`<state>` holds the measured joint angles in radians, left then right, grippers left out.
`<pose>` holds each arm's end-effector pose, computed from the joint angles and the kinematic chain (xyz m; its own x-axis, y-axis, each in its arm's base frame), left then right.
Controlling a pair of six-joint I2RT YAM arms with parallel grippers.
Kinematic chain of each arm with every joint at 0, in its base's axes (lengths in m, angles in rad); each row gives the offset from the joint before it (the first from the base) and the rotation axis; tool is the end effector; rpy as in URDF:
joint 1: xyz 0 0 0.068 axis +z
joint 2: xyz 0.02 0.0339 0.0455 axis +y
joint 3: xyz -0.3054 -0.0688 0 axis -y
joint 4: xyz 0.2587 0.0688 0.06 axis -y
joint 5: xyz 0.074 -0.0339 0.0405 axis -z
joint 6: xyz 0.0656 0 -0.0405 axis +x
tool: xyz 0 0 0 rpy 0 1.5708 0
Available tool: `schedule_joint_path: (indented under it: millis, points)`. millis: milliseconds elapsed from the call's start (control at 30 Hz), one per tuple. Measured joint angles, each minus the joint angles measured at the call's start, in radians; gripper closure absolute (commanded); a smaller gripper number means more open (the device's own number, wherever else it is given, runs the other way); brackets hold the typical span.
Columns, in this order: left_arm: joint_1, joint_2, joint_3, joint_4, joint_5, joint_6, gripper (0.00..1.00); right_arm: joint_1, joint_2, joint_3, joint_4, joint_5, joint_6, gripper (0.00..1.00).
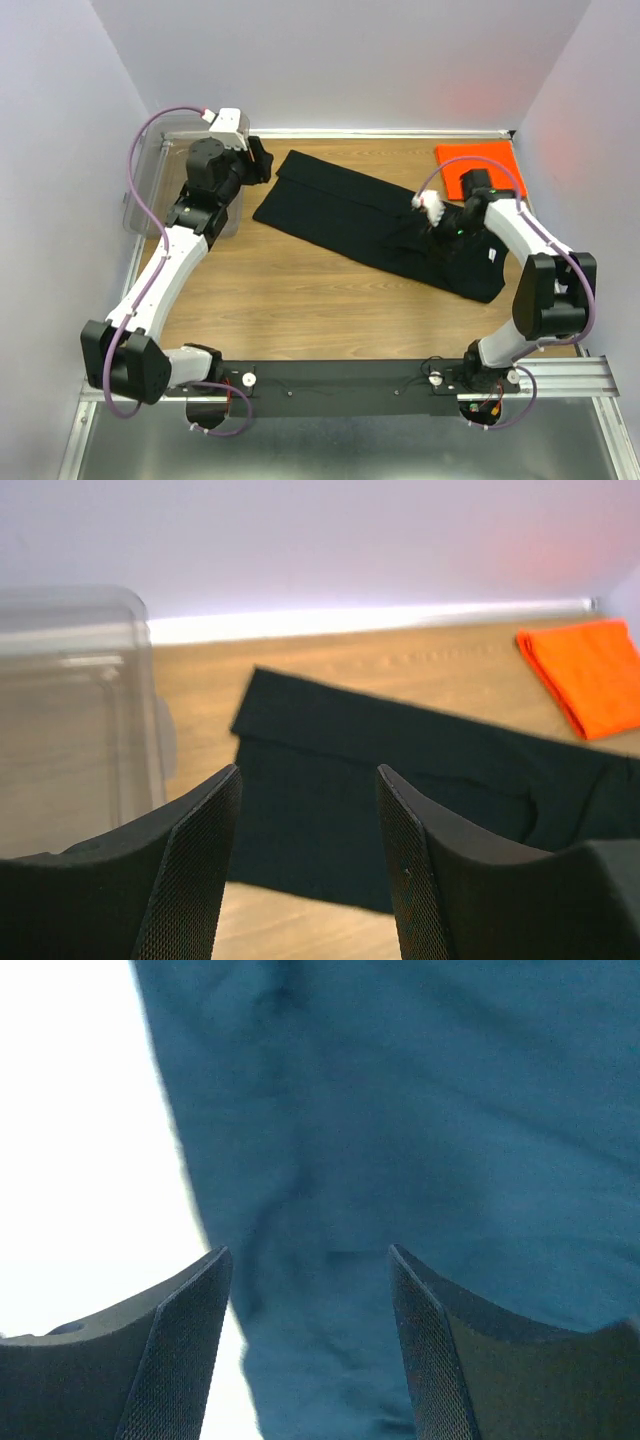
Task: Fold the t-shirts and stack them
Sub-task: Fold the tshirt
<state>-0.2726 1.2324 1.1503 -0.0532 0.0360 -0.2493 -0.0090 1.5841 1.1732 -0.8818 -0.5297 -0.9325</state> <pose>0.3072 -0.0883 0.4213 -0.2008 -0.1999 -0.9590 0.2620 0.9324 -0.2492 0.3213 0.0303 0.2450 -0.4678 -0.6889 -0.5538 -0.8502 0.5218 0.0690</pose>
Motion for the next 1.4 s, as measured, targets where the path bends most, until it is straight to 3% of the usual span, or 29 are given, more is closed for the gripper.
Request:
schedule_joint_path:
  millis: [167, 400, 633, 833, 967, 1033, 1333, 1400]
  points:
    - [0.005, 0.058, -0.022, -0.017, 0.059, -0.01, 0.36, 0.193, 0.004, -0.113, 0.09, 0.18, 0.066, 0.3]
    - [0.005, 0.061, -0.026, -0.016, 0.114, -0.023, 0.36, 0.211, 0.006, -0.122, 0.234, 0.375, 0.136, 0.31]
    - [0.005, 0.066, -0.026, -0.016, 0.146, -0.03, 0.36, 0.221, 0.015, -0.155, 0.289, 0.458, 0.168, 0.41]
    - [0.005, 0.08, -0.026, -0.015, 0.164, -0.033, 0.36, 0.23, 0.015, -0.161, 0.305, 0.479, 0.187, 0.64]
    - [0.005, 0.086, -0.026, -0.015, 0.17, -0.036, 0.36, 0.23, 0.015, -0.161, 0.31, 0.489, 0.197, 0.88]
    - [0.005, 0.087, -0.026, -0.015, 0.174, -0.036, 0.36, 0.23, 0.015, -0.161, 0.312, 0.491, 0.2, 0.9]
    - [0.005, 0.094, -0.026, -0.014, 0.179, -0.036, 0.36, 0.288, 0.092, -0.047, 0.311, 0.522, 0.187, 0.94]
    - [0.005, 0.099, -0.026, -0.014, 0.179, -0.036, 0.36, 0.331, 0.155, 0.018, 0.331, 0.556, 0.18, 0.76]
